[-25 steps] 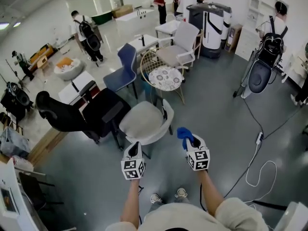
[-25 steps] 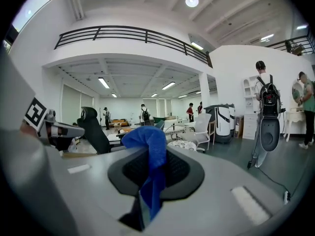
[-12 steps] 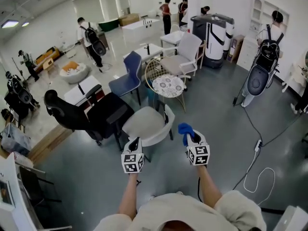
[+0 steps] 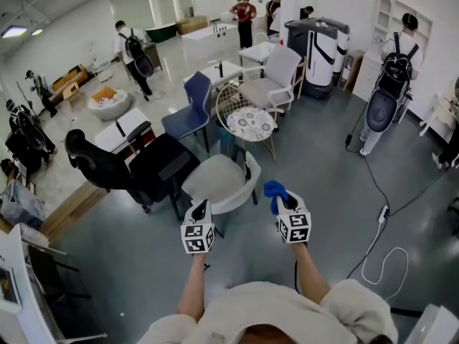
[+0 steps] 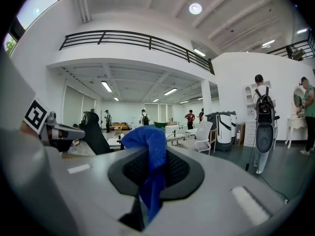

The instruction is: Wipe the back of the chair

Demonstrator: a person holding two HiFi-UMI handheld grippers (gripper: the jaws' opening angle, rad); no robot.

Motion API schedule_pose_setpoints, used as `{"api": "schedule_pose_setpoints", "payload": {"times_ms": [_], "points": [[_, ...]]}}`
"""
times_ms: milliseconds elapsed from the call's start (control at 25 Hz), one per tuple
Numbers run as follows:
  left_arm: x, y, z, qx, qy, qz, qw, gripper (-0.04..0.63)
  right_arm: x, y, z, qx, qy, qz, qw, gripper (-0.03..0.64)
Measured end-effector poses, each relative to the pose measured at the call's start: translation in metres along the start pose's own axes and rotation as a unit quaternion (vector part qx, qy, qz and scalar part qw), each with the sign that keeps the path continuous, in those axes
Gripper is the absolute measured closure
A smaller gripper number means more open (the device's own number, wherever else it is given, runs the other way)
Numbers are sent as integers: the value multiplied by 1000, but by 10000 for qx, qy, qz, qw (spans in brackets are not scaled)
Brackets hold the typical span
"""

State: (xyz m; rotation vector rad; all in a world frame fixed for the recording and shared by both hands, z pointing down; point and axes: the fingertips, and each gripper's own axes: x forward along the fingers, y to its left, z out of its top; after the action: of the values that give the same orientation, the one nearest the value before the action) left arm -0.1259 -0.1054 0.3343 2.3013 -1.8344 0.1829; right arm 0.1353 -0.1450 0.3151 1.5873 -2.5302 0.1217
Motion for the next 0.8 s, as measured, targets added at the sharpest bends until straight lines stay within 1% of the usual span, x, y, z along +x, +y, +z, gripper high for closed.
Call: {"api": "schedule_pose_setpoints", "payload": {"times_ms": [480,800], "points": [[3,-6,7,110,-39,-48,9999,591,0,0,-2,59,9,41,10000,572],[0,-8,9,100,-42,-76,9999,591,-2,3,-2,45,42,54,10000,574]]}}
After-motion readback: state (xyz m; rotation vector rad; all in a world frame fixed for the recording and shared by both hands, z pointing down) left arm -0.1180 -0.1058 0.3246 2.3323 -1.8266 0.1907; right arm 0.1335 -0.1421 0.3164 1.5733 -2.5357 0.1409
